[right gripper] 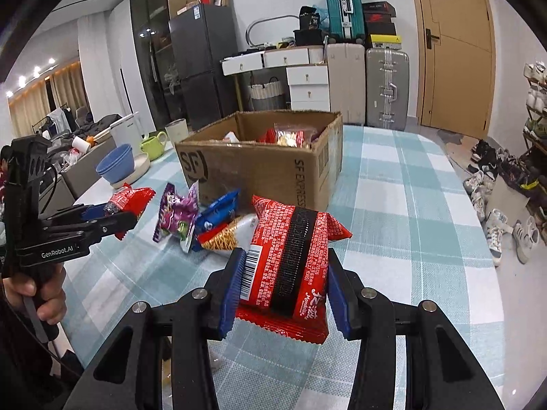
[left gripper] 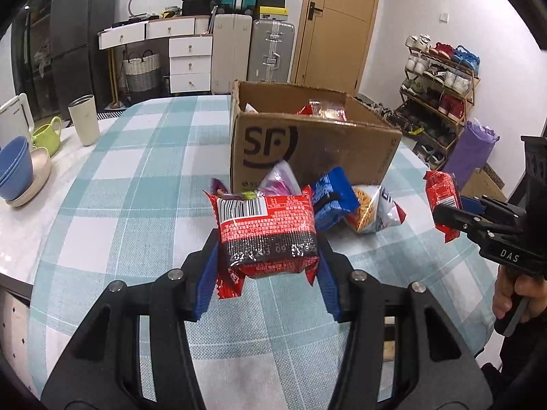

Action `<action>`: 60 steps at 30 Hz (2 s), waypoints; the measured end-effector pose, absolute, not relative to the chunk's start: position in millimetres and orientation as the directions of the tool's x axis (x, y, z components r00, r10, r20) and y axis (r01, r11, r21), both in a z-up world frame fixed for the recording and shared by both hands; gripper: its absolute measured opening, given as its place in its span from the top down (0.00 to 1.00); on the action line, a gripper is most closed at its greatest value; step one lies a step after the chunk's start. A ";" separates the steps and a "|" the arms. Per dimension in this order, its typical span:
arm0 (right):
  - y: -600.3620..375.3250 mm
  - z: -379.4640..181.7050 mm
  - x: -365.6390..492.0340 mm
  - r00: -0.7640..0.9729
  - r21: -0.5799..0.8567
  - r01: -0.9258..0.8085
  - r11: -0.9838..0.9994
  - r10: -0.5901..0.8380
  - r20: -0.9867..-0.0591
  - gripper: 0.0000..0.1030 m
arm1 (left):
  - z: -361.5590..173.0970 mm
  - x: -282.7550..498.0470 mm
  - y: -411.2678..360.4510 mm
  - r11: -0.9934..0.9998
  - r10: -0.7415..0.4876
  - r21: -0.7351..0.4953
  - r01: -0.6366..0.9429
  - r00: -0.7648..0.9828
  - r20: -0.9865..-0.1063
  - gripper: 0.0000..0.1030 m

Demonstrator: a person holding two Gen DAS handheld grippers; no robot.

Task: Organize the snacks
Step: 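Lift both held red packs and carry them over the cardboard box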

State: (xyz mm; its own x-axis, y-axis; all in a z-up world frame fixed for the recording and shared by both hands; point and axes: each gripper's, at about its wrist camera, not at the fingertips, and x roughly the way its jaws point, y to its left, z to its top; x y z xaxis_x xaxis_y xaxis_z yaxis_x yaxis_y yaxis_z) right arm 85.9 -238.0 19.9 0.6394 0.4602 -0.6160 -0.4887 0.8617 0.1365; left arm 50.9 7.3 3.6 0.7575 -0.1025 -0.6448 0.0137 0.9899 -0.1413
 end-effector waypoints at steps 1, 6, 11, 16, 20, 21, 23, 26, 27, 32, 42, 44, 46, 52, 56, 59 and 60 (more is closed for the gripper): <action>-237.8 22.5 85.6 0.642 0.136 -0.491 0.861 0.463 -0.612 0.56 | 5.7 50.9 6.8 0.990 -0.102 -0.140 0.015 0.760 -0.642 0.53; -236.5 32.9 87.5 0.651 0.138 -0.501 0.854 0.477 -0.590 0.56 | 15.5 55.0 3.0 0.991 -0.103 -0.134 0.022 0.769 -0.631 0.53; -230.7 39.9 95.4 0.650 0.136 -0.512 0.848 0.486 -0.585 0.56 | 25.2 62.1 0.7 0.992 -0.099 -0.127 0.024 0.779 -0.619 0.53; -224.7 50.4 106.3 0.652 0.132 -0.521 0.844 0.493 -0.576 0.56 | 34.3 72.3 3.1 0.991 -0.095 -0.133 0.017 0.787 -0.609 0.53; -220.5 60.4 116.9 0.659 0.131 -0.527 0.840 0.501 -0.561 0.56 | 42.6 82.4 5.1 0.991 -0.093 -0.134 0.014 0.789 -0.608 0.53; -219.5 63.0 119.5 0.659 0.132 -0.530 0.838 0.505 -0.557 0.56 | 43.9 85.9 5.5 0.991 -0.093 -0.132 0.014 0.788 -0.608 0.53; -217.4 67.2 125.4 0.659 0.133 -0.535 0.834 0.511 -0.552 0.56 | 49.4 92.8 5.3 0.992 -0.086 -0.123 0.014 0.790 -0.607 0.53; -214.1 73.3 134.6 0.657 0.133 -0.543 0.829 0.518 -0.548 0.56 | 56.3 102.6 7.1 0.992 -0.083 -0.124 0.009 0.791 -0.606 0.53; -212.9 75.4 137.8 0.658 0.132 -0.543 0.830 0.517 -0.548 0.56 | 59.4 105.4 7.9 0.992 -0.082 -0.124 0.008 0.793 -0.603 0.53; -206.4 83.0 152.1 0.654 0.131 -0.551 0.824 0.524 -0.546 0.56 | 71.7 120.9 11.7 0.993 -0.079 -0.120 0.008 0.799 -0.596 0.53; -194.2 84.5 178.0 0.659 0.124 -0.550 0.826 0.521 -0.542 0.56 | 88.7 154.9 15.3 0.993 -0.083 -0.116 0.019 0.809 -0.582 0.53; -192.3 83.6 181.8 0.662 0.120 -0.548 0.828 0.517 -0.543 0.56 | 90.2 161.6 13.7 0.993 -0.086 -0.112 0.025 0.809 -0.581 0.53; -190.8 83.3 187.6 0.660 0.119 -0.548 0.828 0.515 -0.547 0.56 | 92.0 168.5 12.6 0.994 -0.086 -0.100 0.035 0.811 -0.578 0.53; -185.3 84.7 202.4 0.660 0.118 -0.548 0.828 0.514 -0.548 0.56 | 92.5 189.6 13.6 0.994 -0.094 -0.103 0.042 0.810 -0.579 0.53; -186.8 85.0 210.1 0.665 0.124 -0.541 0.832 0.513 -0.543 0.56 | 89.8 204.8 12.1 0.993 -0.101 -0.105 0.048 0.805 -0.585 0.53; -187.9 83.2 218.7 0.661 0.134 -0.538 0.832 0.515 -0.545 0.56 | 88.7 214.5 9.7 0.993 -0.105 -0.107 0.051 0.803 -0.587 0.53; -187.6 82.6 221.3 0.660 0.136 -0.538 0.832 0.516 -0.546 0.56 | 88.0 217.8 8.8 0.993 -0.104 -0.106 0.052 0.803 -0.587 0.53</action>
